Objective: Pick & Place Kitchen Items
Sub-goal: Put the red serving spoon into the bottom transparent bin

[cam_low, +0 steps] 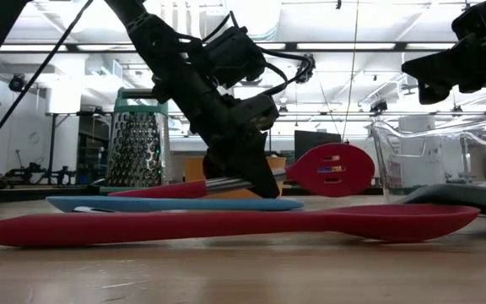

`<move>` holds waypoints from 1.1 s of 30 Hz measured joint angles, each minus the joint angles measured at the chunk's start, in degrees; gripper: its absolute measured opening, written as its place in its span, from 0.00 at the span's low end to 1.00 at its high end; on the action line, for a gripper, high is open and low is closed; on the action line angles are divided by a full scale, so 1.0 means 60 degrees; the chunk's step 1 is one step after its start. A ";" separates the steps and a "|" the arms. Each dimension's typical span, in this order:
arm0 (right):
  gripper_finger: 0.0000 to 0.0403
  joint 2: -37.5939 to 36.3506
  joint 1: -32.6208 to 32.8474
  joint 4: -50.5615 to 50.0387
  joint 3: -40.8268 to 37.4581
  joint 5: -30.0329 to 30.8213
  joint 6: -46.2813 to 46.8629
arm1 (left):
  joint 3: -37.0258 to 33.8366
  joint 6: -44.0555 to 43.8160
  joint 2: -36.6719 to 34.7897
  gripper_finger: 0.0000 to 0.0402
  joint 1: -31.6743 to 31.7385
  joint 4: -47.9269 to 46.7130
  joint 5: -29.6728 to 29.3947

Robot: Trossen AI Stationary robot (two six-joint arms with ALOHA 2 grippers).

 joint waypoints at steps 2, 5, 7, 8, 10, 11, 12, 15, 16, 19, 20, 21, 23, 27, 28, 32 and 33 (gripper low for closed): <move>0.02 0.0000 -0.0001 0.0000 0.0000 -0.0002 0.0009 | 0.0000 -0.0007 0.0000 0.17 0.0009 0.0007 -0.0023; 0.02 0.0000 -0.0002 0.0000 0.0000 -0.0003 0.0000 | 0.0000 -0.0018 0.0000 0.14 0.0027 0.0026 -0.0038; 0.02 0.0000 -0.0003 0.0000 0.0000 -0.0003 0.0014 | 0.0000 -0.0018 0.0000 0.13 0.0027 0.0029 -0.0045; 0.02 0.0000 -0.0003 0.0000 0.0000 0.0000 0.0013 | 0.0000 -0.0018 0.0000 0.13 0.0027 0.0029 -0.0045; 0.02 0.0000 -0.0003 0.0000 0.0000 0.0000 0.0000 | 0.0000 -0.0029 0.0000 0.13 0.0031 0.0029 -0.0045; 0.02 -0.0001 0.0000 0.0000 0.0000 0.0000 0.0004 | 0.0000 -0.0049 0.0000 0.14 0.0031 0.0029 -0.0045; 0.02 0.0000 -0.0003 0.0003 0.0000 0.0000 0.0015 | 0.0000 -0.0076 0.0000 0.15 0.0031 0.0029 -0.0045; 0.02 0.0000 0.0000 0.0000 0.0000 -0.0004 0.0000 | 0.0000 -0.0103 0.0000 0.15 0.0031 0.0025 -0.0045; 0.02 0.0000 -0.0003 0.0000 0.0000 -0.0001 0.0003 | 0.0000 -0.0135 0.0000 0.15 0.0031 0.0025 -0.0045; 0.02 -0.0003 -0.0003 0.0000 0.0000 0.0000 0.0004 | -0.0004 -0.0210 0.0000 0.12 0.0035 0.0022 -0.0035; 0.02 -0.0002 -0.0001 0.0001 0.0000 -0.0001 0.0000 | -0.0004 -0.0215 0.0000 0.12 0.0042 0.0022 -0.0032; 0.02 -0.0001 -0.0003 0.0003 0.0000 0.0000 0.0005 | -0.0004 -0.0215 0.0000 0.12 0.0046 0.0022 -0.0030; 0.02 -0.0004 0.0000 0.0000 0.0000 0.0000 0.0014 | -0.0004 -0.0223 0.0000 0.13 0.0046 0.0022 -0.0030; 0.02 -0.0003 -0.0002 0.0002 0.0000 0.0000 0.0013 | -0.0004 -0.0303 0.0000 0.18 0.0046 0.0018 -0.0063; 0.02 -0.0002 -0.0004 0.0001 0.0000 0.0000 0.0010 | -0.0005 -0.0327 0.0000 0.18 0.0046 0.0017 -0.0063; 0.02 -0.0003 -0.0003 0.0000 0.0000 0.0000 0.0014 | -0.0007 -0.0335 0.0000 0.16 0.0046 0.0020 -0.0063; 0.02 -0.0003 -0.0003 0.0001 0.0000 -0.0001 0.0011 | -0.0007 -0.0335 0.0000 0.14 0.0046 0.0025 -0.0063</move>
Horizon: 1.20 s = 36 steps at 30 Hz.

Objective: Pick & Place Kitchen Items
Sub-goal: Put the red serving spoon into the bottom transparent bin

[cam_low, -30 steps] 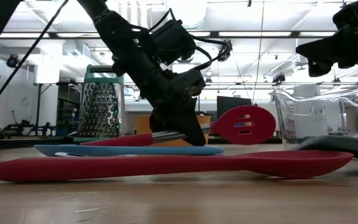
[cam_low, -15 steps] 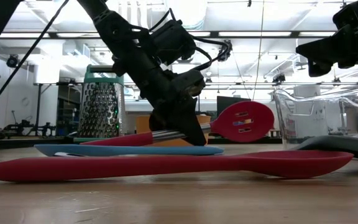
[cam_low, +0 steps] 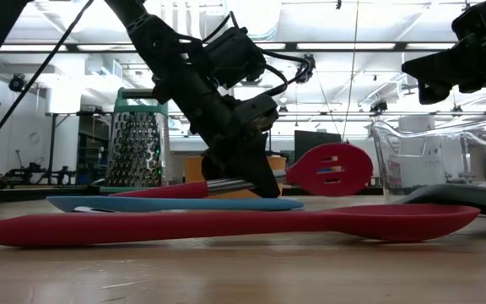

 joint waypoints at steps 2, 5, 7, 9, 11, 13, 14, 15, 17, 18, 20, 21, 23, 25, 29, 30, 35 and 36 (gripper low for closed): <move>0.02 0.0001 0.0003 0.0001 0.0000 -0.0001 -0.0009 | -0.0004 0.0000 0.0000 0.12 0.0000 0.0015 0.0003; 0.02 0.0001 0.0002 0.0000 0.0000 0.0001 -0.0004 | -0.0004 0.0000 0.0000 0.12 0.0000 0.0028 0.0000; 0.02 0.0001 0.0001 0.0002 0.0000 0.0001 -0.0011 | -0.0004 -0.0007 0.0000 0.13 0.0000 0.0033 0.0000; 0.02 -0.0001 0.0002 -0.0001 0.0000 0.0001 0.0001 | -0.0004 -0.0115 0.0000 0.14 0.0000 0.0036 0.0000; 0.02 -0.0001 0.0003 -0.0001 0.0000 0.0001 -0.0011 | -0.0007 -0.0213 -0.0010 0.14 0.0000 0.0036 -0.0004; 0.02 -0.0001 0.0002 0.0001 0.0000 0.0001 0.0004 | -0.0011 -0.0232 -0.0065 0.12 0.0000 0.0019 -0.0004; 0.02 -0.0001 0.0002 0.0001 0.0000 -0.0001 0.0002 | -0.0015 -0.0233 -0.0115 0.12 0.0000 -0.0027 -0.0009; 0.02 -0.0001 -0.0001 0.0000 0.0000 0.0000 -0.0007 | -0.0023 -0.0228 -0.0174 0.12 0.0000 -0.0064 -0.0022; 0.02 -0.0001 -0.0001 -0.0001 0.0000 0.0001 -0.0006 | -0.0025 -0.0219 -0.0411 0.12 0.0000 -0.0146 -0.0018; 0.02 -0.0001 0.0002 -0.0001 0.0000 0.0001 0.0002 | -0.0025 -0.0220 -0.0584 0.12 -0.0004 -0.0162 -0.0013; 0.02 0.0002 0.0003 -0.0004 0.0000 -0.0002 -0.0010 | -0.0018 -0.0388 -0.1009 0.13 -0.0022 -0.0277 -0.0081; 0.02 0.0003 0.0000 0.0001 0.0000 0.0003 -0.0011 | -0.0007 -0.0579 -0.1249 0.13 -0.0025 -0.0309 -0.0169; 0.02 0.0003 0.0003 -0.0001 0.0000 0.0000 0.0004 | -0.0004 -0.0877 -0.1778 0.15 -0.0019 -0.0483 -0.0376; 0.02 0.0003 -0.0001 0.0002 0.0000 -0.0001 -0.0011 | -0.0004 -0.0940 -0.2363 0.15 -0.0018 -0.0714 -0.0507; 0.02 -0.0001 0.0003 -0.0005 0.0000 -0.0001 0.0003 | 0.0000 -0.2270 -0.3639 0.12 -0.0019 -0.1426 -0.0519; 0.02 0.0003 -0.0001 -0.0001 0.0000 -0.0002 -0.0007 | 0.0000 -0.2641 -0.3988 0.12 -0.0085 -0.1616 -0.0529; 0.02 0.0001 -0.0001 0.0002 0.0000 0.0001 -0.0010 | 0.0004 -0.3886 -0.5428 0.12 -0.0925 -0.2892 -0.0510; 0.02 -0.0001 0.0003 -0.0003 0.0000 -0.0001 -0.0011 | 0.0004 -0.4075 -0.5674 0.12 -0.1182 -0.3149 -0.0646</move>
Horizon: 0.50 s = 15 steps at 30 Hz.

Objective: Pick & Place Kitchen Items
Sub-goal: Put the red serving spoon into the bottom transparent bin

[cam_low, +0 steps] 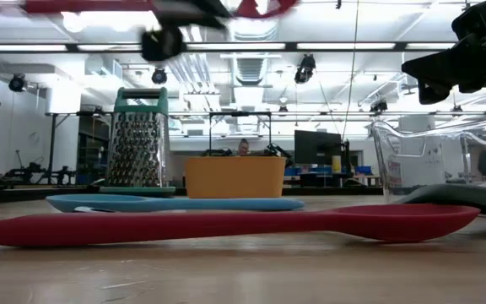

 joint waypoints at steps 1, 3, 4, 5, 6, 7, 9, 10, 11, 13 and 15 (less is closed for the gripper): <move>0.02 0.0000 -0.0001 0.0002 0.0000 0.0001 0.0005 | 0.0000 -0.0229 -0.0267 0.13 -0.0286 -0.0223 -0.0308; 0.02 0.0000 -0.0001 0.0000 0.0000 -0.0002 0.0008 | 0.0000 -0.0779 -0.0732 0.14 -0.0963 -0.0721 -0.1109; 0.02 0.0000 -0.0004 0.0002 0.0000 0.0002 0.0000 | 0.0000 -0.0957 -0.0952 0.14 -0.1318 -0.0959 -0.1377; 0.02 0.0001 0.0000 -0.0002 0.0000 -0.0002 0.0001 | 0.0001 -0.1167 -0.1133 0.14 -0.1693 -0.1248 -0.1662; 0.02 0.0003 -0.0001 0.0002 0.0000 -0.0002 0.0012 | 0.0001 -0.1480 -0.1280 0.14 -0.2083 -0.1566 -0.2028; 0.02 0.0001 -0.0004 0.0002 0.0000 0.0002 0.0011 | 0.0003 -0.1881 -0.1404 0.13 -0.2504 -0.1890 -0.2439; 0.02 0.0004 0.0000 -0.0002 0.0000 0.0002 0.0000 | 0.0000 -0.2587 -0.1572 0.12 -0.3366 -0.2463 -0.3361; 0.02 0.0002 -0.0002 0.0003 0.0000 0.0000 0.0003 | 0.0000 -0.2967 -0.1630 0.12 -0.3791 -0.2724 -0.3927; 0.02 0.0003 -0.0001 0.0002 0.0000 0.0002 0.0014 | 0.0000 -0.3331 -0.1658 0.12 -0.4238 -0.2958 -0.4442; 0.02 0.0001 -0.0002 0.0002 0.0000 0.0000 0.0006 | 0.0003 -0.3963 -0.1629 0.13 -0.5062 -0.3301 -0.5324; 0.02 0.0000 -0.0004 0.0002 0.0000 0.0000 0.0001 | 0.0000 -0.4341 -0.1484 0.15 -0.5778 -0.3527 -0.6147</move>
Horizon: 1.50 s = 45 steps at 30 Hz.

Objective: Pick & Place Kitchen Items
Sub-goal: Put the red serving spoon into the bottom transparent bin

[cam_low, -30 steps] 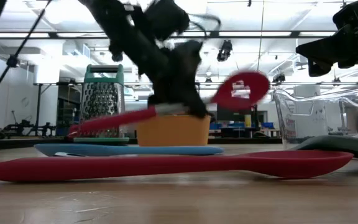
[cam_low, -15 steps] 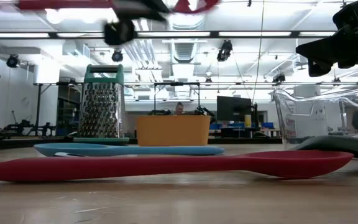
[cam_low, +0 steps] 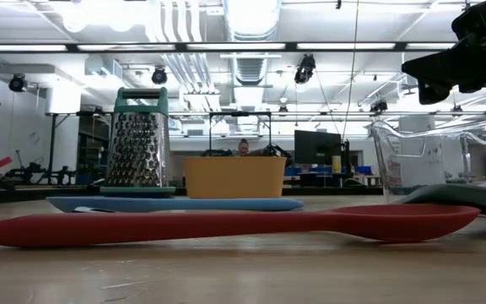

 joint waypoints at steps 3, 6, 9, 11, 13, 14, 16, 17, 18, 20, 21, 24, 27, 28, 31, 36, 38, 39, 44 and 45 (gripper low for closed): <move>0.02 0.0000 0.0000 0.0000 0.0000 0.0002 0.0000 | 0.0000 -0.0107 0.0312 0.16 -0.0899 -0.0178 -0.1261; 0.02 0.0000 0.0002 -0.0002 0.0000 0.0002 0.0012 | 0.0000 -0.0779 0.0677 0.14 -0.1431 -0.0405 -0.1625; 0.02 0.0003 0.0004 -0.0001 0.0000 0.0002 -0.0001 | -0.0004 -0.1592 0.1063 0.12 -0.1774 -0.0694 -0.1730; 0.02 0.0000 0.0004 0.0000 0.0000 -0.0001 0.0013 | -0.0004 -0.2036 0.1342 0.12 -0.1914 -0.0845 -0.1690; 0.02 0.0000 0.0003 -0.0003 0.0000 -0.0001 0.0000 | -0.0007 -0.2412 0.1631 0.13 -0.2022 -0.1021 -0.1593; 0.02 0.0001 0.0000 -0.0001 0.0000 0.0000 -0.0001 | -0.0007 -0.2689 0.1747 0.14 -0.2067 -0.1165 -0.1563; 0.02 0.0000 0.0002 0.0000 0.0000 -0.0001 0.0009 | -0.0007 -0.3271 0.1946 0.17 -0.2129 -0.1587 -0.1277; 0.02 0.0001 0.0003 -0.0004 0.0000 0.0002 0.0012 | -0.0007 -0.3638 0.2044 0.17 -0.2156 -0.1870 -0.1014; 0.02 0.0000 0.0003 0.0000 0.0000 -0.0001 0.0005 | -0.0009 -0.4015 0.2145 0.18 -0.2183 -0.2139 -0.0775; 0.02 0.0003 0.0004 -0.0001 0.0000 0.0002 0.0001 | -0.0015 -0.4552 0.2325 0.17 -0.2239 -0.2552 -0.0490; 0.02 0.0002 0.0001 0.0000 0.0000 -0.0001 0.0012 | -0.0015 -0.4719 0.2389 0.15 -0.2257 -0.2687 -0.0494; 0.02 0.0002 0.0002 0.0000 0.0000 0.0002 -0.0001 | -0.0015 -0.5102 0.2554 0.13 -0.2298 -0.2919 -0.0489; 0.02 0.0001 0.0004 0.0000 0.0000 -0.0001 0.0009 | -0.0015 -0.5204 0.2663 0.13 -0.2350 -0.2908 -0.0435; 0.02 0.0004 0.0001 -0.0001 0.0000 0.0002 -0.0001 | -0.0015 -0.5287 0.2670 0.13 -0.2382 -0.2929 -0.0340; 0.02 0.0000 0.0000 0.0000 0.0000 -0.0001 0.0013 | -0.0011 -0.5744 0.2729 0.16 -0.2502 -0.3170 0.0600; 0.02 0.0001 0.0002 -0.0003 0.0000 0.0002 0.0013 | -0.0011 -0.6689 0.2761 0.14 -0.2833 -0.3910 0.0748; 0.02 0.0004 0.0004 -0.0001 0.0000 0.0002 -0.0001 | -0.0011 -0.7255 0.2761 0.13 -0.2921 -0.4310 0.0771; 0.02 0.0002 0.0000 0.0000 0.0000 0.0000 0.0001 | -0.0011 -0.7603 0.2761 0.13 -0.2943 -0.4517 0.0817; 0.02 0.0002 0.0004 -0.0001 0.0000 0.0002 0.0001 | -0.0062 -0.8845 0.2869 0.18 -0.2952 -0.4800 0.1414; 0.02 0.0001 0.0000 0.0000 0.0000 0.0002 0.0013 | -0.0117 -0.9019 0.2879 0.20 -0.2951 -0.4780 0.1632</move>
